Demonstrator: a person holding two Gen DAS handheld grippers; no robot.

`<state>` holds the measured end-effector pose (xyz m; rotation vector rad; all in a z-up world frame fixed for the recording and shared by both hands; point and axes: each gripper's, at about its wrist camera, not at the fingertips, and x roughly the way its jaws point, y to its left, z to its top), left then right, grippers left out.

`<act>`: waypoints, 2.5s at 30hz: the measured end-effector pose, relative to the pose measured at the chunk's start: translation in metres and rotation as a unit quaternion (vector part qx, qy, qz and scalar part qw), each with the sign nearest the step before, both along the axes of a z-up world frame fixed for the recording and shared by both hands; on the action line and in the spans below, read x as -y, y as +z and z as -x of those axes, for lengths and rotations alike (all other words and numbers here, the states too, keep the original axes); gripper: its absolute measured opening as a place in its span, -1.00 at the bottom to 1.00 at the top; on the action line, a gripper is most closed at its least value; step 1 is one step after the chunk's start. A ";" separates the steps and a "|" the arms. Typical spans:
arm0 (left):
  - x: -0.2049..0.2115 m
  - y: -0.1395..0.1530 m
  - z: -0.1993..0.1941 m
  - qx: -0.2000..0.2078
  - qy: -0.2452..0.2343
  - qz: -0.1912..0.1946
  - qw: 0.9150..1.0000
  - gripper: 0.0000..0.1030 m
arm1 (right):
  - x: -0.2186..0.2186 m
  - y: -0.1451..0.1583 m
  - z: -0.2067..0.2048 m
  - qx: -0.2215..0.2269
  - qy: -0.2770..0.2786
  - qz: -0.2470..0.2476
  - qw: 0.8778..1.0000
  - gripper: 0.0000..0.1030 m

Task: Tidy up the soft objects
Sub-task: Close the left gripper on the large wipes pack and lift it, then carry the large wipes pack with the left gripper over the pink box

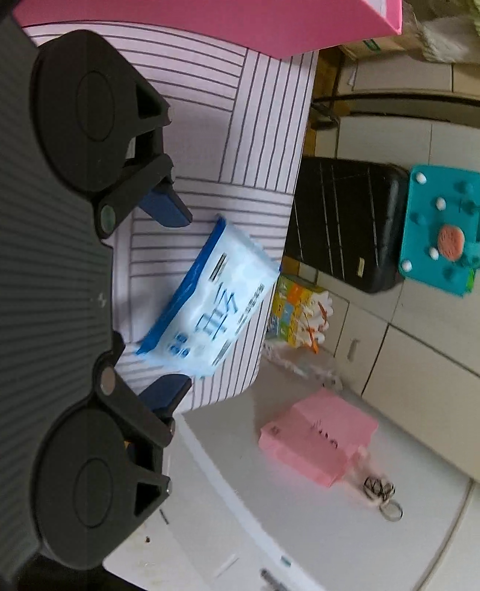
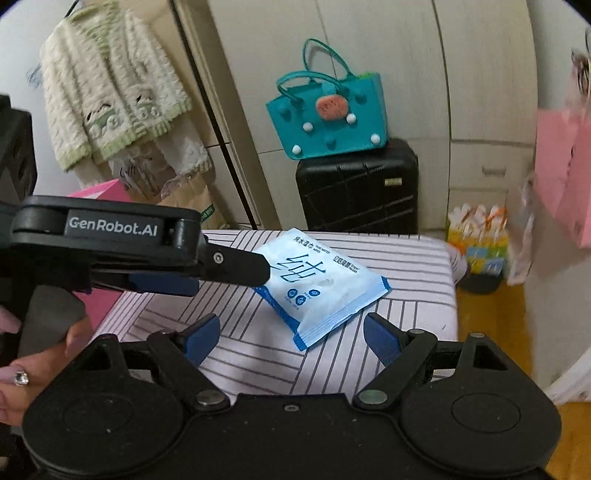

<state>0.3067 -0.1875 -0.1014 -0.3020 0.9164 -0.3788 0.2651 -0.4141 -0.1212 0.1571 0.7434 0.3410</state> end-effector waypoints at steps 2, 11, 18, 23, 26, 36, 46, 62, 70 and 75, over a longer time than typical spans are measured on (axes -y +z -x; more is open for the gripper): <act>0.000 -0.002 -0.006 0.001 0.010 -0.007 1.000 0.66 | 0.002 -0.006 -0.006 -0.006 -0.001 -0.012 1.000 0.71; 0.003 -0.015 -0.032 0.017 0.069 0.004 0.997 0.35 | -0.002 -0.018 -0.020 -0.014 0.015 -0.026 0.999 0.71; 0.005 -0.026 -0.046 0.012 0.069 -0.006 0.998 0.30 | 0.003 -0.021 -0.025 -0.015 0.020 -0.027 0.999 0.68; 0.022 -0.023 -0.041 0.011 0.025 -0.076 0.997 0.29 | 0.002 -0.018 -0.025 -0.015 0.040 -0.005 0.999 0.18; 0.024 -0.022 -0.034 0.004 0.018 -0.077 0.997 0.25 | 0.000 -0.015 -0.019 -0.005 0.050 0.022 0.999 0.17; 0.003 -0.021 0.005 -0.098 -0.051 0.014 0.994 0.03 | 0.008 -0.009 0.014 0.023 0.103 0.068 0.992 0.47; 0.002 -0.024 0.010 -0.051 -0.037 0.005 0.998 0.02 | 0.034 -0.012 0.018 -0.016 0.048 -0.018 0.999 0.59; 0.014 -0.025 0.023 -0.029 -0.077 -0.003 0.997 -0.03 | -0.003 -0.017 0.028 0.009 0.018 0.074 0.997 0.16; 0.007 -0.015 0.051 -0.015 -0.095 -0.005 0.995 -0.03 | -0.014 -0.002 0.057 0.015 0.009 0.079 0.997 0.15; -0.004 0.000 0.074 -0.003 -0.110 -0.009 0.994 -0.03 | -0.022 0.010 0.079 0.014 0.008 0.070 0.997 0.16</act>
